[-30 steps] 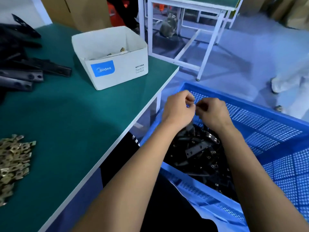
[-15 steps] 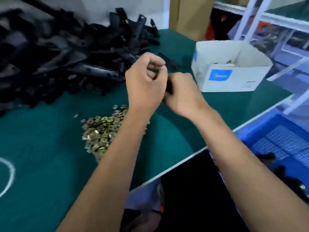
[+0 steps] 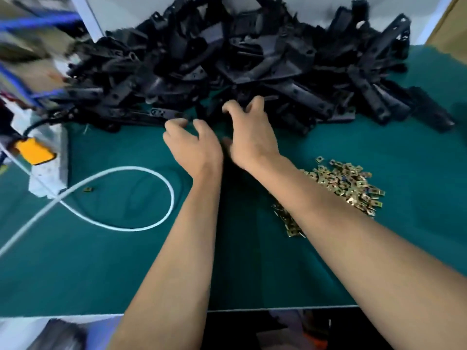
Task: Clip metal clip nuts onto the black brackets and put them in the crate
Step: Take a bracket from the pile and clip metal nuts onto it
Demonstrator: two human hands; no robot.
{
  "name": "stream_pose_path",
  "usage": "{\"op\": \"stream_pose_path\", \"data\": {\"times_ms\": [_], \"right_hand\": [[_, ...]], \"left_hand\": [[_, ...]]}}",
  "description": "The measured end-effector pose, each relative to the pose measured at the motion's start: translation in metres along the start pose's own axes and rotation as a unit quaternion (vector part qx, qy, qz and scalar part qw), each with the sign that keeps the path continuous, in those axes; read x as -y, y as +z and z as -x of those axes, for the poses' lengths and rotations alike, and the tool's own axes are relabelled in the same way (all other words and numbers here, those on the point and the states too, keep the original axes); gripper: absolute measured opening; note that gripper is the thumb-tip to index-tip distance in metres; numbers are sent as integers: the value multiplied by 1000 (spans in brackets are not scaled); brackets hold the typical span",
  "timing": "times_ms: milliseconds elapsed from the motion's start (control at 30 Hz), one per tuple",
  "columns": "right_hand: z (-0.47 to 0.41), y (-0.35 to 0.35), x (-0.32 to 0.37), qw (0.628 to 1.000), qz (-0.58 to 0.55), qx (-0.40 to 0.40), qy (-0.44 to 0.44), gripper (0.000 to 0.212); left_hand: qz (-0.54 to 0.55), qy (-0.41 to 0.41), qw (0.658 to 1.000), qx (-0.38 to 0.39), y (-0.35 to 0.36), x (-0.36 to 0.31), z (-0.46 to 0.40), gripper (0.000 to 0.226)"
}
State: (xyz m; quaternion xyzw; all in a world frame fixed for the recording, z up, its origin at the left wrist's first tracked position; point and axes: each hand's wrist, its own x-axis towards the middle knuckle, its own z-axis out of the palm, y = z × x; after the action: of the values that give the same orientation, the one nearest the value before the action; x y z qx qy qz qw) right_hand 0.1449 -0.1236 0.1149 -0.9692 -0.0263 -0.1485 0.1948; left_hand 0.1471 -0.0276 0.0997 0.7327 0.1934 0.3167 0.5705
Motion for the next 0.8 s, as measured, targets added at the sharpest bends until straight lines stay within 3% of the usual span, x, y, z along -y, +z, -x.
{"op": "stream_pose_path", "data": {"times_ms": [100,200,267,367,467,633,667,733,800], "right_hand": [[-21,13,1,997,-42,13,56,67],[-35,17,-2,997,-7,65,40,50],[-38,14,-3,997,-41,49,42,38],[-35,9,-2,974,-207,23,86,11],[-22,4,4,961,-269,30,53,7],[7,-15,12,939,-334,-36,-79,5],[10,-21,11,932,-341,-60,-107,5],[13,-30,5,916,-360,-108,-138,6],[11,-38,-5,893,-418,-126,-112,12]], "left_hand": [[38,-29,997,58,8,0,0,16],[29,-25,990,135,16,1,3,18],[32,-27,986,162,19,3,3,22],[64,-46,988,136,19,5,1,25],[110,-102,985,89,17,3,-6,32],[284,-260,919,85,6,0,-23,48],[293,-250,920,75,6,-2,-21,48],[221,-152,963,16,8,-5,-13,38],[205,-76,976,-11,11,-9,0,27]]}}
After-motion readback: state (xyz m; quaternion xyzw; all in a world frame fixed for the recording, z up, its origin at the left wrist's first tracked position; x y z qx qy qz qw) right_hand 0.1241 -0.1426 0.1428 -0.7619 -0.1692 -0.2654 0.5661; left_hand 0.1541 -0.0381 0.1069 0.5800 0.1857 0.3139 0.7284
